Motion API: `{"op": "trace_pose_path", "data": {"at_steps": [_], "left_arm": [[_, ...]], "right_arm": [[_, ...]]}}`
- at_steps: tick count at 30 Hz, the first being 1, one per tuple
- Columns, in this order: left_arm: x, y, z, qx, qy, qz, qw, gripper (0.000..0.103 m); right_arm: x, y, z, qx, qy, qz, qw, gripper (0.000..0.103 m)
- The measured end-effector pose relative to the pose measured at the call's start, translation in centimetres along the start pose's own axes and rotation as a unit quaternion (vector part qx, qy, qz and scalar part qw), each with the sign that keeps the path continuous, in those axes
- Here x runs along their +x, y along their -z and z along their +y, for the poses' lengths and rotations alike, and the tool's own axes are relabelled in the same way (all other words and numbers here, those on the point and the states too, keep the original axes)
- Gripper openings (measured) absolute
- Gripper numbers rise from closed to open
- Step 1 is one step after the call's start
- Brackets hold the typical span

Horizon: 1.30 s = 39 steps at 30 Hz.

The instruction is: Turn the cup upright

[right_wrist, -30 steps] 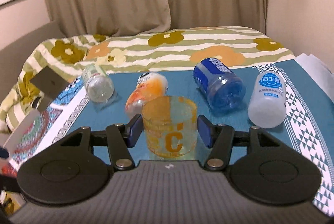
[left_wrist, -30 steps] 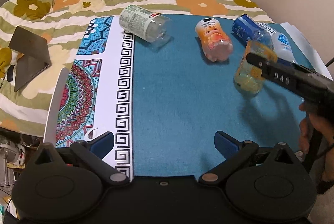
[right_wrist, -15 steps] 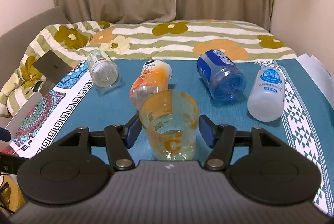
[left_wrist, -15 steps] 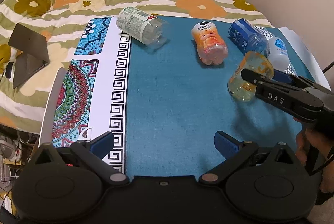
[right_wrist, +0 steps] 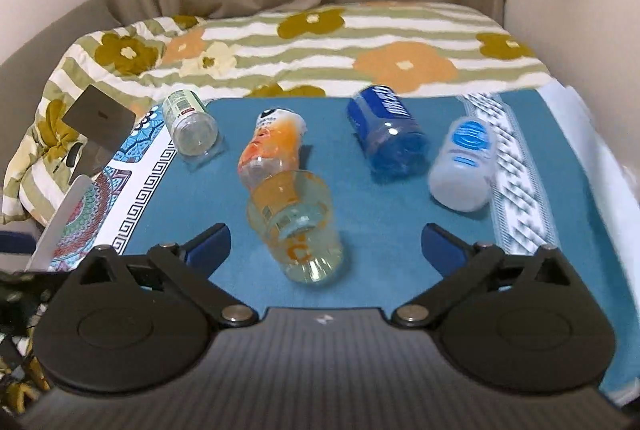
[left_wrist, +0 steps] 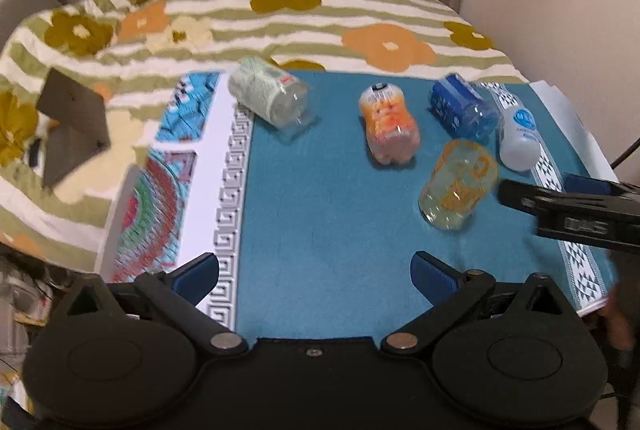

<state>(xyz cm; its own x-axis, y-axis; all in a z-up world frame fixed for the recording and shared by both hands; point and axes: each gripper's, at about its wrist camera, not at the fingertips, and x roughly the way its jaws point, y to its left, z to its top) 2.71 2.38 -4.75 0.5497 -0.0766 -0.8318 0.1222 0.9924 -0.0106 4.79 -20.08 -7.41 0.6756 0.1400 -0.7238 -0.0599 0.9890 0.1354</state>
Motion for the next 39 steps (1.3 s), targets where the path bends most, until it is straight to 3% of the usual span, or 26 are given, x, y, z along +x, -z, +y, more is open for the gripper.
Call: {"op": "trace_pose_path", "data": {"at_steps": [7,16,39], "left_arm": [[-2.1,-0.6,-0.7,-0.001,-0.012,-0.026,0.9996,0.103],[-2.8,0.6,-2.1,0.009,-0.028,-0.048,0.9984,0.103],[-3.4,0.4,-3.4,0.03,-0.034,-0.071,0.9965,0.103]], "right_arm": [[-4.3,-1.1,-1.8,0.015,0.021,0.068,0.997,0.103],[-5.4,-0.3,-3.3,0.016,0.059,0.125,0.99,0.103],[-6.2,0.6,-4.2,0.04,0.074,0.117,0.99,0.103]]}}
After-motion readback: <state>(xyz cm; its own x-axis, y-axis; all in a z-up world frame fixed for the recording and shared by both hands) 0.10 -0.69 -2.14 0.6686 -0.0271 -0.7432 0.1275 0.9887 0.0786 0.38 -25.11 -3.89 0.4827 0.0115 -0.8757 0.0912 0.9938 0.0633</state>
